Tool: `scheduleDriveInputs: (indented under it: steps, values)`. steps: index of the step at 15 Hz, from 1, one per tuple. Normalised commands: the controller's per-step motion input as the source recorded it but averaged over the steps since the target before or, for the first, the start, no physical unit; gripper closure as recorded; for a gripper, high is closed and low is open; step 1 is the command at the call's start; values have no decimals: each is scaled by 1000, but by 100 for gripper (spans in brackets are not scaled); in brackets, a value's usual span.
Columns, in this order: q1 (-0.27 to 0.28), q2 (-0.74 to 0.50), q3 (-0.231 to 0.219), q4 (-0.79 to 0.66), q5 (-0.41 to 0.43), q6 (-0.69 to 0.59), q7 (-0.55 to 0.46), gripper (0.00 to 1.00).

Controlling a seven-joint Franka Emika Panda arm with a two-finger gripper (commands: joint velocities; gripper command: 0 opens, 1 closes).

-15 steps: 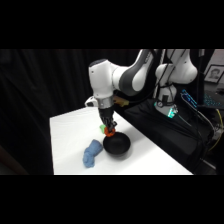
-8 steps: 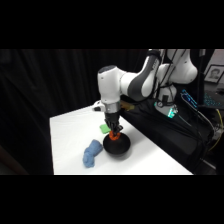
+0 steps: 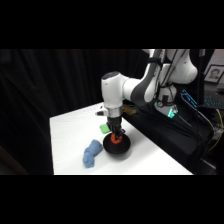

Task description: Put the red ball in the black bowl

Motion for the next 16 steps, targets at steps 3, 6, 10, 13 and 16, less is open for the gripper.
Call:
scheduleDriveInputs:
  steps: [3, 6, 10, 13, 16]
  values:
    - [8, 108, 25, 97, -16, 51, 43, 35]
    - [4, 69, 11, 152, -37, -86, 55, 9]
    - [39, -114, -41, 123, -133, -242, 142, 0]
    - [56, -274, -57, 95, -141, -410, 182, 0]
    - [47, -336, -49, 76, -113, -431, 151, 0]
